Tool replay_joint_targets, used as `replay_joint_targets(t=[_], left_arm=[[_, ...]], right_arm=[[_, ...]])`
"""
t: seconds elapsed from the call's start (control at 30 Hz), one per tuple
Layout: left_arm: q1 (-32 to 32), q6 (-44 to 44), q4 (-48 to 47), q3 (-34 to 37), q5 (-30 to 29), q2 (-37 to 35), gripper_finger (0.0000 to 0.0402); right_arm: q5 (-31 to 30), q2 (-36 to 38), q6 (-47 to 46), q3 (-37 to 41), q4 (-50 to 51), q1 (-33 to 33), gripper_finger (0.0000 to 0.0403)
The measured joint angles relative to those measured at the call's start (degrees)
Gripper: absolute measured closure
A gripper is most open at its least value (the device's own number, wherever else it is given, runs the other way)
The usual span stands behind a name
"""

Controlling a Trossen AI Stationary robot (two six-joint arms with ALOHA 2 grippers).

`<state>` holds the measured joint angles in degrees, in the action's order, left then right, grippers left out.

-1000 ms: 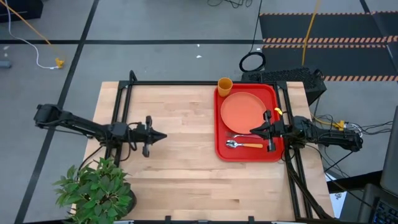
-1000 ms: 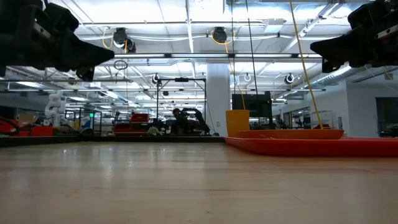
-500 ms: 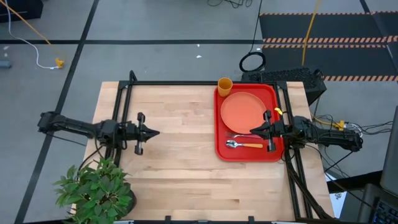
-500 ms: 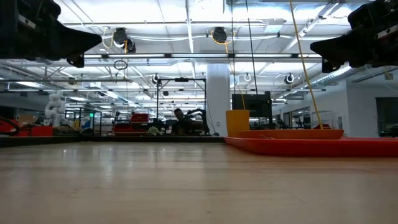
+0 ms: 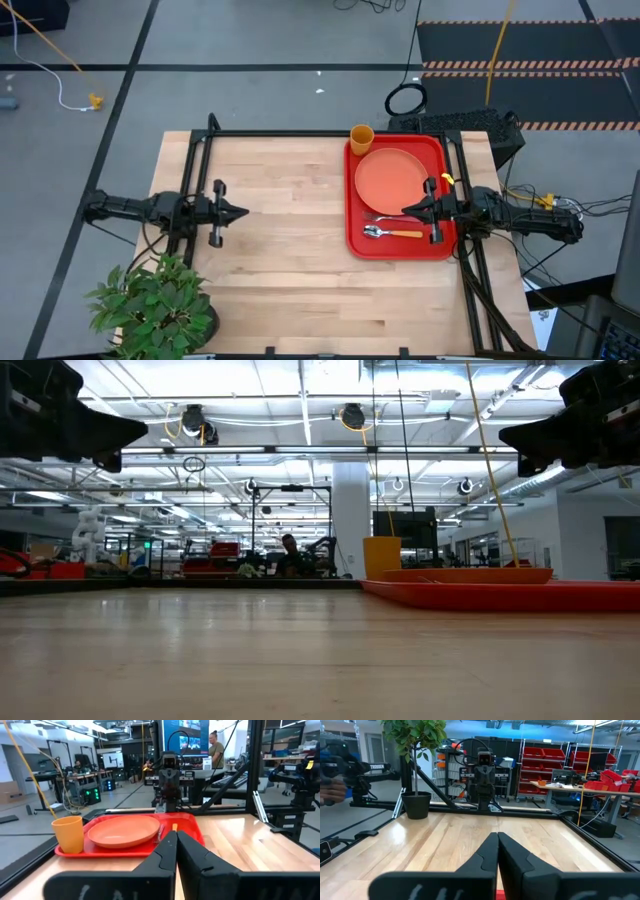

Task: Pick and place plate/cup/fork/spoon on tray
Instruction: Return to Home Position

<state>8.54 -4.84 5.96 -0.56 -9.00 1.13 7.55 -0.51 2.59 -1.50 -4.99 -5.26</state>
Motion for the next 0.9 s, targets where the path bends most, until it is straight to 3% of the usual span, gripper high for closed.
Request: replay_joint_targets(t=[0.17, 0.9], left_arm=[[-0.27, 0.02, -3.61, -0.13, -1.12, -1.01, 0.0397], [-2.85, -2.48, -4.09, -0.13, -0.02, -0.97, 0.0398]], right_arm=[[-0.02, 0.0, 0.0, 0.0, 0.04, 0.0, 0.0403], [-0.01, 0.02, -0.01, -0.01, -0.36, -0.01, 0.0403]])
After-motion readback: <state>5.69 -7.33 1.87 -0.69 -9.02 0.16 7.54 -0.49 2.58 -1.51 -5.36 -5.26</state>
